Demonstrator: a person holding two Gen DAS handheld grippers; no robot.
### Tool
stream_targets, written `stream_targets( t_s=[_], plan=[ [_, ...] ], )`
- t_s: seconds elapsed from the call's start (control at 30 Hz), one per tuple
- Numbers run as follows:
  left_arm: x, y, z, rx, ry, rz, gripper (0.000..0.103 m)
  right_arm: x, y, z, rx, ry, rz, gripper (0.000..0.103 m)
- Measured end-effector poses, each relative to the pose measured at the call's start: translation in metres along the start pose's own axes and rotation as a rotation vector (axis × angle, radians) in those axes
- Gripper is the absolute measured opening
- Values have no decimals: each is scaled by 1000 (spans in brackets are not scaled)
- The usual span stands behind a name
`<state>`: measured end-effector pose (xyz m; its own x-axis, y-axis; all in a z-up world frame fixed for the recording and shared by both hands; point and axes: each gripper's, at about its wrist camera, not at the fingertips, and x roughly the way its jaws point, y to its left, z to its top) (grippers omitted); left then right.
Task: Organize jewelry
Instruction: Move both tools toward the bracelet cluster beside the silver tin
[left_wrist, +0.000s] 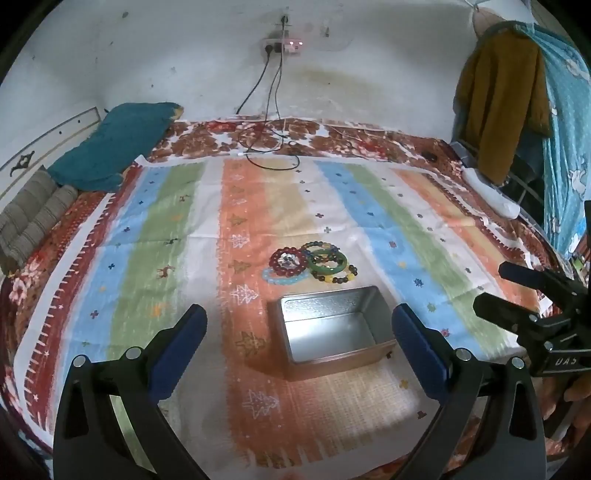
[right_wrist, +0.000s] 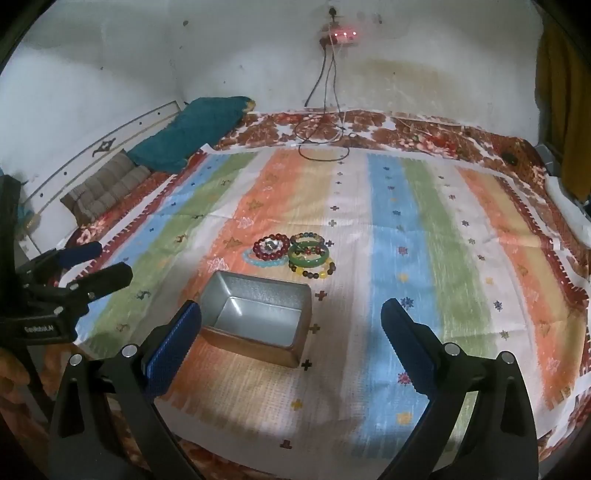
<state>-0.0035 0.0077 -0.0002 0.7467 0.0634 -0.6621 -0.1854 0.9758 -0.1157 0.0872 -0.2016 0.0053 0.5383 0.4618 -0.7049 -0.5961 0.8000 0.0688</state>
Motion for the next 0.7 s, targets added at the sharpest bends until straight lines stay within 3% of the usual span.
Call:
stream_targets(
  t_s=[0.7],
  plan=[
    [5,0,-1,14,24,1,98,9,1,-3,-6,23,-8,99]
  ],
)
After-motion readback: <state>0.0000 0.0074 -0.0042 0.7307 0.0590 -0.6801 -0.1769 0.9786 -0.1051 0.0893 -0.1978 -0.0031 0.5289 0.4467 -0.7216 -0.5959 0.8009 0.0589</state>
